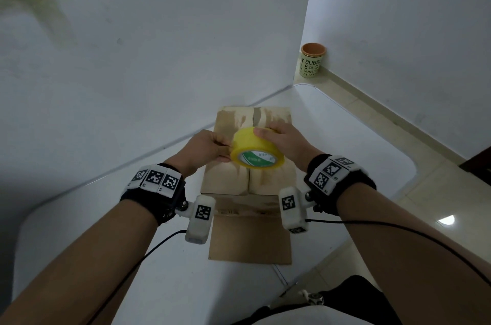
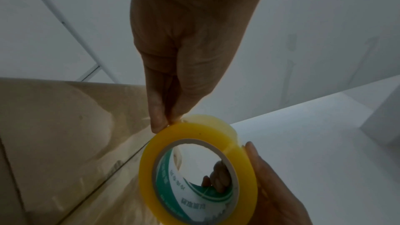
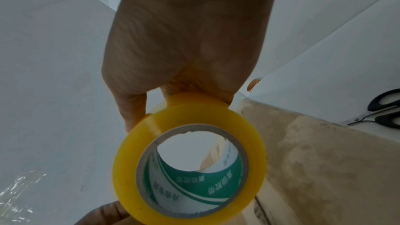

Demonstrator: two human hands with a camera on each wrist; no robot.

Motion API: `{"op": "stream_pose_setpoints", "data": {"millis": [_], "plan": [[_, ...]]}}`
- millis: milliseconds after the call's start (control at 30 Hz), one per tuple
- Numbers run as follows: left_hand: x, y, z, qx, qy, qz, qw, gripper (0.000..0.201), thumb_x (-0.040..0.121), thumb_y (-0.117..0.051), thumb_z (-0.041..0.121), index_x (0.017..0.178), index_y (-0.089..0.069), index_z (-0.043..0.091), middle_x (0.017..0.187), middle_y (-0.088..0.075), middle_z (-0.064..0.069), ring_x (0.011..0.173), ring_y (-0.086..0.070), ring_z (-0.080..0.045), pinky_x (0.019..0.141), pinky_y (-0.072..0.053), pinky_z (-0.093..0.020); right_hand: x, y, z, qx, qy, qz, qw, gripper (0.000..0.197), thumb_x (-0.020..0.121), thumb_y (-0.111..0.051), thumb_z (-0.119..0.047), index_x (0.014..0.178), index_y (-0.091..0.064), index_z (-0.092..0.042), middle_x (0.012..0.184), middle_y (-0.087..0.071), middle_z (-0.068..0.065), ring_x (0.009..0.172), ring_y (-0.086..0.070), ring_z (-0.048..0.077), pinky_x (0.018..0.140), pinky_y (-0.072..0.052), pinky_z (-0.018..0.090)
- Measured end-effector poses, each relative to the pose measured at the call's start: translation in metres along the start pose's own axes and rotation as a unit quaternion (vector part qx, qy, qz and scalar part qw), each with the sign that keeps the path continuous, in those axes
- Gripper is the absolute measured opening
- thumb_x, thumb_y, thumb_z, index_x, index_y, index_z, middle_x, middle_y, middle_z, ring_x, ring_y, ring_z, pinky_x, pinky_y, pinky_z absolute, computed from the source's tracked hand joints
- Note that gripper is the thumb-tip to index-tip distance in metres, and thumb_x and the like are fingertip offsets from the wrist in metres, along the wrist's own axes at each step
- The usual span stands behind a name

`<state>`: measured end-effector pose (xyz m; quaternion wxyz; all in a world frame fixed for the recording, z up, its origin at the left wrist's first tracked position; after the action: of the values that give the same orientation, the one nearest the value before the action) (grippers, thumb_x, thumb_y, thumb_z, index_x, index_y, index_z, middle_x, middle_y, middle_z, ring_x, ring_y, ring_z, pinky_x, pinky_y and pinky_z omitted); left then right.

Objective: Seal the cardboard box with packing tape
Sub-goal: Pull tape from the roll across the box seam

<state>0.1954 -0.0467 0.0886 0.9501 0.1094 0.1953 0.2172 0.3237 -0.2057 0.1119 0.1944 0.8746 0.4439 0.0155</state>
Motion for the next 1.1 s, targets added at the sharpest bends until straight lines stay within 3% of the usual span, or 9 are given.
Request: {"op": "stream_pose_setpoints", "data": {"millis": [133,300,400,500,633,867,1000,1100], "plan": [[-0.001,0.002,0.006,0.010,0.016,0.019,1.000,0.017,0.081,-0.070,-0.004,0.097,-0.071,-0.009,0.092,-0.072,-0.021,0.069,-0.071,-0.014,0.067,-0.058,-0.020,0.000,-0.002,-0.003,-0.039,0.019,-0.003,0.999,0.034,0.090,-0.060,-0.037,0.067,-0.050,-0.014,0.068,-0.047,0.002,0.066,-0.048,0.015,0.065,-0.037,0.028],[-0.002,0.005,0.011,0.016,0.024,0.034,0.999,0.016,0.081,-0.071,-0.003,0.095,-0.071,-0.009,0.090,-0.073,-0.020,0.073,-0.071,-0.018,0.069,-0.059,-0.022,0.000,-0.003,-0.002,-0.051,0.022,-0.009,0.998,0.033,0.090,-0.061,-0.037,0.068,-0.053,-0.014,0.067,-0.048,0.000,0.065,-0.049,0.014,0.063,-0.038,0.024],[-0.004,0.005,0.009,0.034,0.004,0.033,0.999,0.013,0.080,-0.073,0.001,0.091,-0.071,-0.007,0.084,-0.073,-0.017,0.073,-0.071,-0.019,0.069,-0.059,-0.022,-0.001,-0.003,-0.003,-0.037,0.015,-0.013,0.999,0.030,0.090,-0.062,-0.035,0.064,-0.054,-0.023,0.066,-0.053,-0.005,0.064,-0.053,0.011,0.063,-0.041,0.022],[-0.006,0.005,0.009,0.091,-0.035,0.043,0.994,0.007,0.082,-0.070,0.003,0.085,-0.071,-0.004,0.076,-0.073,-0.011,0.067,-0.069,-0.014,0.069,-0.057,-0.019,-0.001,-0.002,-0.002,-0.014,0.002,-0.015,1.000,0.025,0.089,-0.062,-0.036,0.072,-0.059,-0.018,0.074,-0.058,-0.001,0.071,-0.057,0.015,0.069,-0.045,0.028],[-0.008,0.002,0.015,0.178,-0.085,0.063,0.978,0.002,0.078,-0.068,0.003,0.078,-0.066,0.001,0.075,-0.072,-0.008,0.065,-0.064,-0.008,0.071,-0.052,-0.024,0.000,-0.002,-0.003,-0.022,0.011,-0.015,1.000,0.029,0.090,-0.062,-0.035,0.071,-0.054,-0.014,0.068,-0.050,0.001,0.064,-0.051,0.014,0.063,-0.040,0.026],[-0.009,0.002,0.014,0.218,-0.108,0.034,0.969,0.014,0.076,-0.068,0.006,0.069,-0.060,0.015,0.066,-0.064,0.008,0.058,-0.051,0.006,0.056,-0.040,-0.008,0.002,0.002,-0.001,-0.056,0.026,-0.037,0.997,0.033,0.090,-0.061,-0.036,0.063,-0.051,-0.019,0.062,-0.050,-0.004,0.060,-0.052,0.012,0.059,-0.040,0.024],[-0.008,0.001,0.011,0.188,-0.090,0.030,0.978,0.010,0.076,-0.069,0.004,0.072,-0.063,0.011,0.067,-0.067,0.003,0.060,-0.056,0.004,0.061,-0.044,-0.009,0.007,0.003,-0.006,-0.129,0.039,-0.047,0.990,0.031,0.090,-0.059,-0.042,0.081,-0.061,-0.013,0.073,-0.058,-0.002,0.072,-0.058,0.017,0.067,-0.044,0.028],[-0.007,0.004,0.008,0.110,-0.071,0.021,0.991,0.005,0.076,-0.068,0.000,0.078,-0.063,-0.001,0.070,-0.069,-0.007,0.066,-0.064,-0.009,0.072,-0.053,-0.023,0.010,0.006,-0.009,-0.125,0.042,-0.042,0.990,0.034,0.090,-0.058,-0.041,0.088,-0.064,-0.008,0.082,-0.062,0.003,0.079,-0.061,0.020,0.072,-0.047,0.033]]}}
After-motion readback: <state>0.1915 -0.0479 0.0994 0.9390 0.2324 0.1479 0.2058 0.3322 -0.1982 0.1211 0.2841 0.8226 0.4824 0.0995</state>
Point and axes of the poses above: each hand's wrist, its own x-axis towards the middle knuckle, its own y-axis out of the back of the hand, z = x × y, the point moved 3 cm from there along x, towards the middle knuckle
